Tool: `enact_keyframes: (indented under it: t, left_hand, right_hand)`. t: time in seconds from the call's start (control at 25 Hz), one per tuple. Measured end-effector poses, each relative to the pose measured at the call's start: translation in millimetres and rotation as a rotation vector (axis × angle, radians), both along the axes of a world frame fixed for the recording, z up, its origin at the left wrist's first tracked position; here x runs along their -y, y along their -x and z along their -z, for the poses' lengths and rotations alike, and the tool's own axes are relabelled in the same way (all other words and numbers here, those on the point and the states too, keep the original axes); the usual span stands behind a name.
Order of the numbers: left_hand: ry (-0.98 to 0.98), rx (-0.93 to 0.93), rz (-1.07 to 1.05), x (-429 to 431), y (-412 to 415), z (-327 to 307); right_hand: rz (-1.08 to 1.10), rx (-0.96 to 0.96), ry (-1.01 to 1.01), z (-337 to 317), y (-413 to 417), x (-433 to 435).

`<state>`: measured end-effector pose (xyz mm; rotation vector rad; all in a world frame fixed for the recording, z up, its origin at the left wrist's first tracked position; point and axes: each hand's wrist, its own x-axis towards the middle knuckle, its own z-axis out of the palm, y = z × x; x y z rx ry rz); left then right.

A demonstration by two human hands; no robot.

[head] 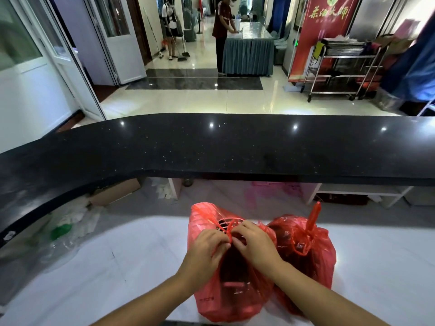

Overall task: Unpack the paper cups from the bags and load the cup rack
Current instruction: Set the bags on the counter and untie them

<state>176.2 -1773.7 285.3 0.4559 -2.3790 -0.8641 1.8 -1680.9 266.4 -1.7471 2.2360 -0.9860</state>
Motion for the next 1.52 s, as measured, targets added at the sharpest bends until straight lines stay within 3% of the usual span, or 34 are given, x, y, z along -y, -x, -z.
enact_keyframes:
  t: [0.28,0.44,0.64,0.84,1.16,1.4,1.52]
  left_hand:
    - [0.221,0.094,0.024,9.0,-12.1,18.1]
    - [0.113,0.035,-0.121,26.7,10.4,-2.6]
    - [0.314,0.243,0.029,53.0,29.1,1.1]
    - [0.427,0.325,0.116,59.0,35.9,0.6]
    - [0.358,0.350,0.144,67.8,50.0,1.8]
    - [0.316,0.330,0.127,66.4,49.1,9.0]
    - [0.290,0.369,0.182,69.7,45.8,10.1]
  right_hand:
    - [-0.028,0.026,0.050,5.6,-0.8,3.0]
    - [-0.070,-0.073,0.096,6.3,-2.4,2.8]
    - [-0.075,-0.163,0.128,7.0,2.1,2.0]
    - [-0.081,-0.276,0.123,7.6,10.7,2.0]
    - [-0.012,-0.332,0.091,8.0,5.8,6.3]
    - [0.096,-0.126,0.054,18.3,-3.3,15.9]
    - [0.052,-0.151,0.084,14.3,0.6,15.3]
